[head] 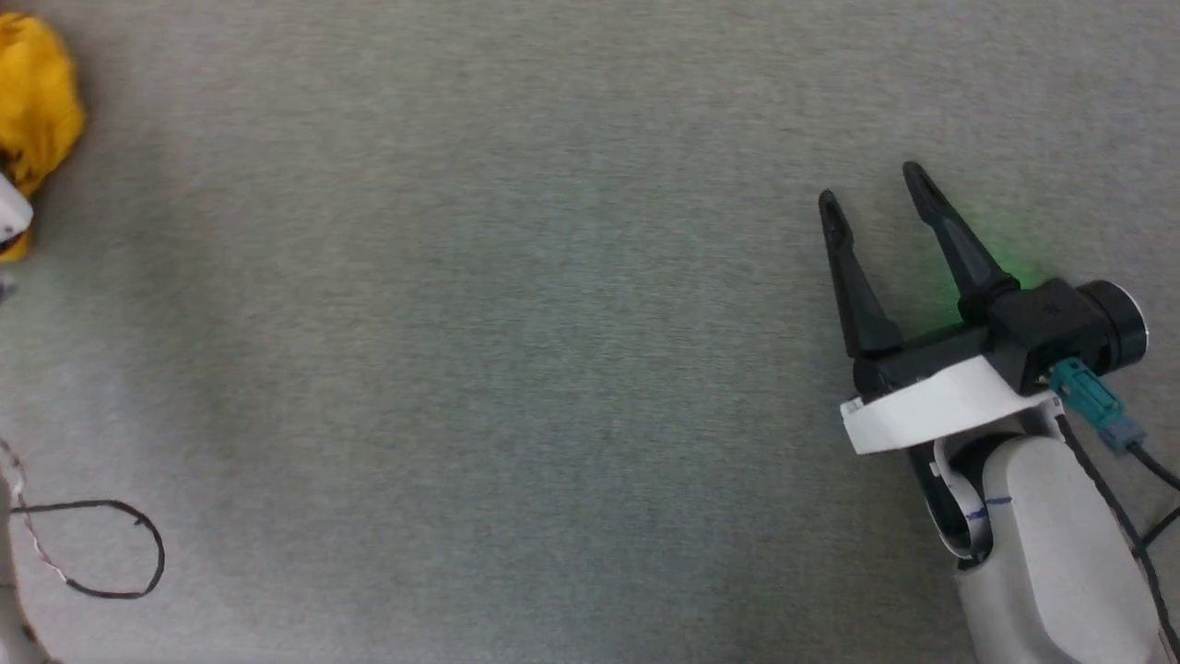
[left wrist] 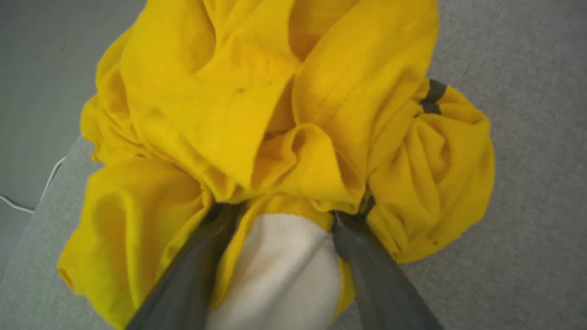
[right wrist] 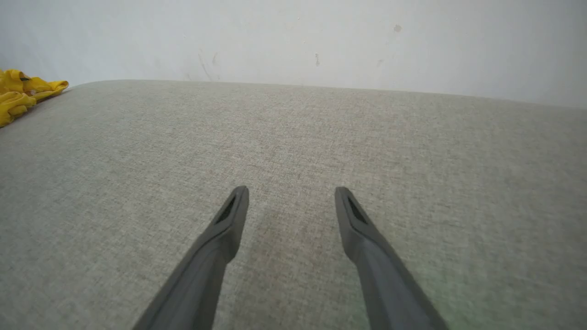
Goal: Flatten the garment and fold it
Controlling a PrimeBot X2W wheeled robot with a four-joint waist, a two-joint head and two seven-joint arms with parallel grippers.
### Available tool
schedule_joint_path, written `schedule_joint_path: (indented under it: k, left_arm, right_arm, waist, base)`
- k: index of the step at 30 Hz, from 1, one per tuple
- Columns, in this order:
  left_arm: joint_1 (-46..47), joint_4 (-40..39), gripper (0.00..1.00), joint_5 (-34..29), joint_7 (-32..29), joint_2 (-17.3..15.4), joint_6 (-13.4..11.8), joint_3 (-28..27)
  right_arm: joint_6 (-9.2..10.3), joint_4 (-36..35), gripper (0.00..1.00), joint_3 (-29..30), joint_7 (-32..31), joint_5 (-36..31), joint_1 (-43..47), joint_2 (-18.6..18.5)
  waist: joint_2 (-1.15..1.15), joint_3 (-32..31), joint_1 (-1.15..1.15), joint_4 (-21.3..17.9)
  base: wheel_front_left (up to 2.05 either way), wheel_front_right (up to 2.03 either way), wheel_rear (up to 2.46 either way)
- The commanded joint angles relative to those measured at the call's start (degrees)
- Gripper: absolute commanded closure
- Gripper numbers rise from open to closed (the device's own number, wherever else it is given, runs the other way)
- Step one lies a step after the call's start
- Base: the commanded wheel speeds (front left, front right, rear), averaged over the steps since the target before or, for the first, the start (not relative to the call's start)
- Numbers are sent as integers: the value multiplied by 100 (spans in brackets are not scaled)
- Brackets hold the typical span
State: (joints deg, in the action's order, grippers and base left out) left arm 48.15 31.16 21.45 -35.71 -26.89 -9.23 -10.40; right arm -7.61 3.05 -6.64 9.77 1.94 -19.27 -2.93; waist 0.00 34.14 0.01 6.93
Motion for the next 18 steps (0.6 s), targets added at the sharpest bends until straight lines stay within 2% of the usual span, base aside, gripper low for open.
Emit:
schedule_joint_path:
  k: [1,2,3,4,5,6,10,14,18]
  left_arm:
    - [-165,-94,0,30,-116,-21,-40,-22]
    - [-240,-184,0,46,-193,-36,-53,-35]
    - [-319,-278,22,49,-260,-59,-52,-33]
    - [-398,-369,52,51,-300,-71,-42,-25]
    - [-467,-478,73,47,-319,-96,-24,-18]
    - [-520,-610,100,14,-235,-121,0,-1]
    - [-599,-1099,100,-413,812,-371,10,75]
    - [-429,-1310,100,-733,1941,-454,19,194]
    - [-81,-1394,100,-937,2798,-442,237,510]
  right_arm:
    - [12,77,0,15,32,37,-78,1]
    - [12,114,0,34,48,40,-73,2]
    - [12,148,0,49,60,42,-66,2]
    - [12,192,0,56,78,40,-55,3]
    - [12,222,0,57,91,50,-41,3]
    - [12,262,0,62,113,67,-21,3]
    - [12,420,0,74,184,182,84,4]
    - [12,576,0,135,252,341,266,4]
    - [12,671,0,258,285,433,515,4]
  waist:
    - [0,192,-1,-350]
    - [0,130,-1,-344]
    - [0,67,-1,-335]
    - [0,-38,-1,-323]
    - [0,-118,-1,-313]
    - [0,-241,-1,-299]
    - [0,-764,-1,-276]
    - [0,-1348,-1,-311]
    - [0,-1854,-1,-385]
  base:
    - [0,0,0]
    - [0,0,0]
    - [0,0,0]
    - [0,0,0]
    - [0,0,0]
    - [0,0,0]
    - [0,0,0]
    - [0,0,0]
    - [0,0,0]
